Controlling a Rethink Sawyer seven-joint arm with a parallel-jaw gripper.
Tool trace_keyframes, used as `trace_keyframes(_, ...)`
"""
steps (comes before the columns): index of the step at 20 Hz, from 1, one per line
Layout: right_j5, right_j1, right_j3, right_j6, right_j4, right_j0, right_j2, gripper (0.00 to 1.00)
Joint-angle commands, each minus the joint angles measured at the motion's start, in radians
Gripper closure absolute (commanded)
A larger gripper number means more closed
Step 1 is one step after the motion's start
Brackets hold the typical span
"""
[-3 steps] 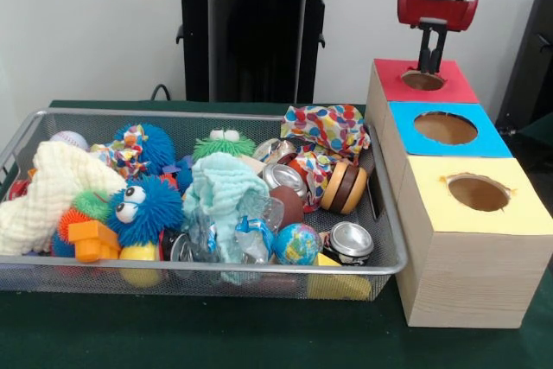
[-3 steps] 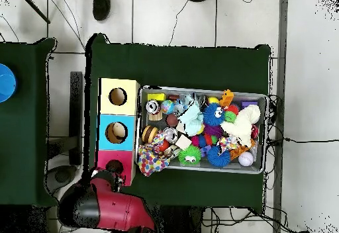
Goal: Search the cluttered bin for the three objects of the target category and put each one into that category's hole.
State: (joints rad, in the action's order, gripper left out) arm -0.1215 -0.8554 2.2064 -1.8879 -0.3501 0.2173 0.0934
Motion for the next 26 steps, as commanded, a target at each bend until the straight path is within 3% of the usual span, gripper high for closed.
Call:
trace_keyframes(1,-0.066,-0.015,0.024,-0.176,-0.025,-0.066,-0.121,1.0)
trace_keyframes(9,-0.098,-0.015,-0.011,-0.146,0.0,-0.073,-0.094,1.0)
trace_keyframes(19,-0.076,-0.018,-0.015,-0.074,0.056,-0.172,-0.106,1.0)
trace_keyframes(26,-0.039,0.051,-0.086,-0.049,0.122,-0.199,-0.038,1.0)
